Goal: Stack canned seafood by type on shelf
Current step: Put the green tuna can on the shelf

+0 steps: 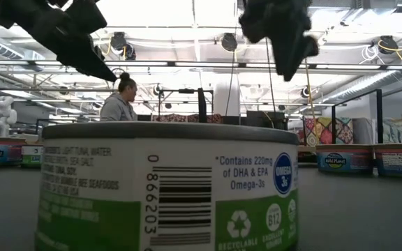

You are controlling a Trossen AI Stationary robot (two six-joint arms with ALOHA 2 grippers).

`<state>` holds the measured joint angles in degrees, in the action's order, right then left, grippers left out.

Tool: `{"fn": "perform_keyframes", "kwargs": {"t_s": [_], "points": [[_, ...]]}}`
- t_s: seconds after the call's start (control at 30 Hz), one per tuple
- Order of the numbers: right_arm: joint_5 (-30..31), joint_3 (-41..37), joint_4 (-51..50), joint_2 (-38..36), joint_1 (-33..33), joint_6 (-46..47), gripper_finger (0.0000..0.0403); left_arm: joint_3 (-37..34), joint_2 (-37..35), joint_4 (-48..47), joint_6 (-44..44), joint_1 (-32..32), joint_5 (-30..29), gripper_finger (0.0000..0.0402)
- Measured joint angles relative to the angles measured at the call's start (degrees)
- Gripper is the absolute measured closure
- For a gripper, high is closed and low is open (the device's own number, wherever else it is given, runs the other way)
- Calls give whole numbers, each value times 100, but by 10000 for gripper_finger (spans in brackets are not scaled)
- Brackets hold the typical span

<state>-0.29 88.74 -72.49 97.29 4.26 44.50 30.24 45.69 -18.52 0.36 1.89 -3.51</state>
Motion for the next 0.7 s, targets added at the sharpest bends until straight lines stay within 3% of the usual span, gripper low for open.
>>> {"fn": "perform_keyframes", "kwargs": {"t_s": [0.27, 0.4, 0.53, 0.7], "points": [[126, 4, 89, -55, 1896, 3211, 268, -1, 9, 334, -5, -5, 318, 357], [-265, 4, 109, -54, 2705, 5235, 268, 0, 134, 1053, -7, -37, 776, 357], [-749, 4, 103, -52, 3292, 7090, 268, -1, 466, 1891, -11, -127, 797, 357], [-1549, 4, -68, -43, 3783, 8496, 268, 0, 1140, 2884, -477, -133, 778, 357]]}}
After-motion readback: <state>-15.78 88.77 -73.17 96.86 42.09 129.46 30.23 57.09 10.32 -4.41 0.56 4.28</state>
